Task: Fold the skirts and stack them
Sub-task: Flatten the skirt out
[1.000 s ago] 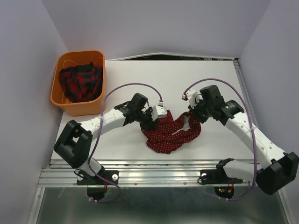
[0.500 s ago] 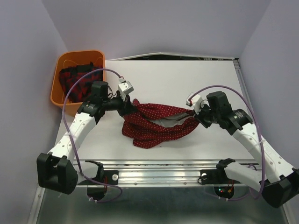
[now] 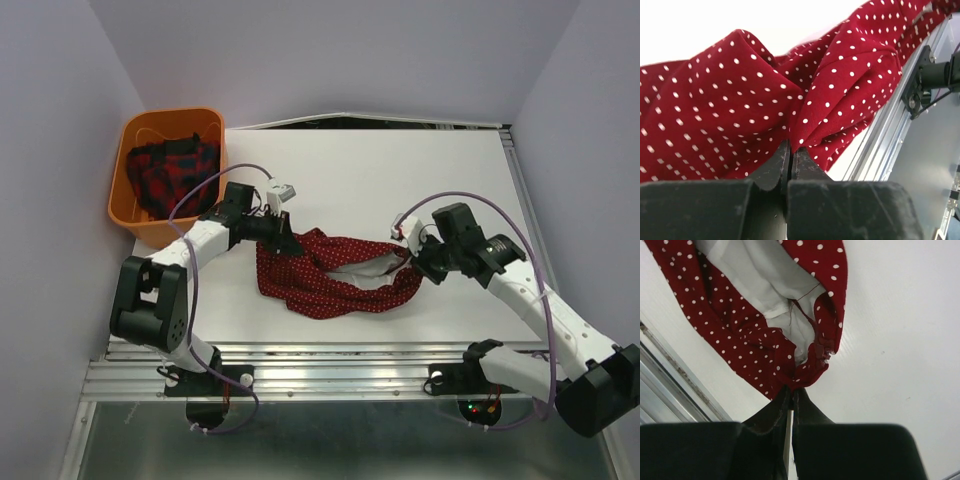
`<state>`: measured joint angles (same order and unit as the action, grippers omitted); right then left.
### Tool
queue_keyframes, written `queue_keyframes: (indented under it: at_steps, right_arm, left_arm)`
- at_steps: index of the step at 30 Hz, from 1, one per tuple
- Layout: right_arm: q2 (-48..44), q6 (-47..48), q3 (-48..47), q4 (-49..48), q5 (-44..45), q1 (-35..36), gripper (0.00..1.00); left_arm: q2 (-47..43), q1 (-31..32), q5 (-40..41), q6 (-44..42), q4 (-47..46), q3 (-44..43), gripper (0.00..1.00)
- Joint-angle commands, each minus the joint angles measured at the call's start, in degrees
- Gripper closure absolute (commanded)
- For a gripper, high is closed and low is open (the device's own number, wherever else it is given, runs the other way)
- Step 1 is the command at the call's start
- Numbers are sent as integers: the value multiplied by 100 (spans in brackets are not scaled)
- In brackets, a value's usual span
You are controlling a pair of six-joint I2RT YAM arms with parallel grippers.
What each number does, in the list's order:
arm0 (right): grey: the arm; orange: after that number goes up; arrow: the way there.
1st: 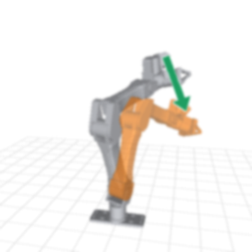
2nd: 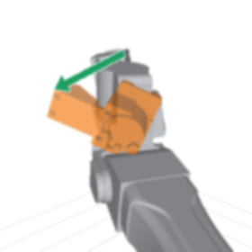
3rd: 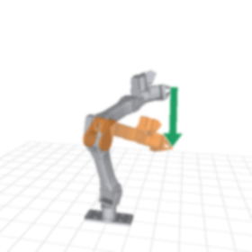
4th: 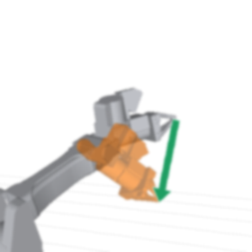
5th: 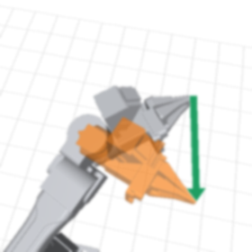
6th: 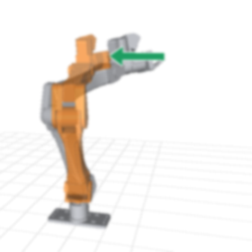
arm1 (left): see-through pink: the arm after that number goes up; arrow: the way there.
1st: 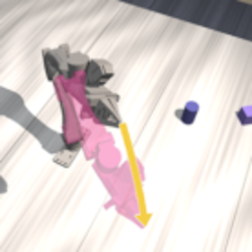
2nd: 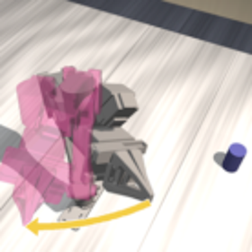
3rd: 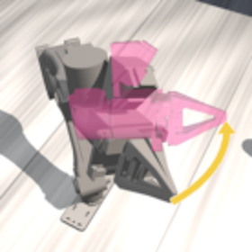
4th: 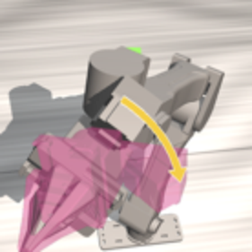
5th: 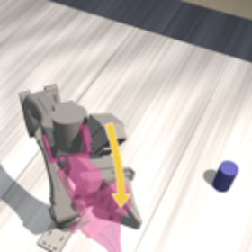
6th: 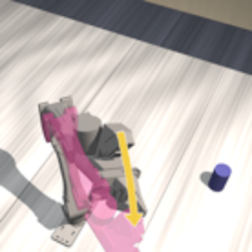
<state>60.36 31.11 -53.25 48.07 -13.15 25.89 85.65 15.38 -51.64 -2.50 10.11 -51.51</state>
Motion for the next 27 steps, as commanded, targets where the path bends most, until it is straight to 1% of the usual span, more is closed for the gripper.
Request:
queue_keyframes:
  at_steps: [1,4,5,6,7,8,10,11,14,15,16,17,18,19,21,22,23,27]
  right_arm:
    - [-147,211,262,9,-399,-31,99]
    - [-130,237,394,-96,-382,-31,99]
    - [-103,237,456,-140,-355,-31,99]
    - [-68,229,482,-158,-347,-31,99]
    - [-16,229,465,-167,-355,-31,99]
    - [11,229,465,-158,-381,-31,99]
    - [90,220,369,-123,-460,-31,98]
    - [108,211,290,-97,-539,-31,98]
    - [265,123,149,-53,-662,-31,98]
    - [301,97,79,-44,-759,-31,98]
    - [327,36,61,-52,-803,-31,98]
    - [354,9,52,-70,-830,-31,98]
    - [389,-35,43,-114,-856,-31,98]
    - [389,-44,52,-131,-847,-31,98]
    - [389,-44,69,-167,-804,-31,98]
    - [380,-70,70,-176,-795,-31,98]
    - [380,-88,70,-176,-777,-31,98]
    - [363,-167,43,-211,-689,-31,99]
  left_arm:
    - [522,9,-329,-22,157,-666,100]
    - [988,35,-435,-83,246,-948,100]
    - [1120,79,-365,-136,289,-1140,99]
    - [1147,97,-243,-136,281,-1221,92]
    - [1156,106,2,-154,272,-1343,78]
    - [1130,106,126,-154,255,-1388,74]
    - [972,106,460,-233,193,-1519,68]
    - [876,115,575,-311,158,-1555,67]
    - [332,211,1049,-505,1,-1538,63]
    - [-18,281,1190,-671,-61,-1477,61]
    - [-196,499,1565,-742,-210,-1302,58]
    - [-371,649,1804,-821,-211,-1179,57]
    - [-686,825,2172,-996,-359,-1064,55]
    - [-846,1227,2402,-1076,-447,-924,47]
    - [-1128,1668,2833,-1199,-816,-511,42]
    - [-1321,1870,3200,-1287,-922,-275,34]
    - [-1375,2221,3369,-1340,-1149,-194,34]
    - [-1270,2767,3985,-1753,-1388,-62,33]
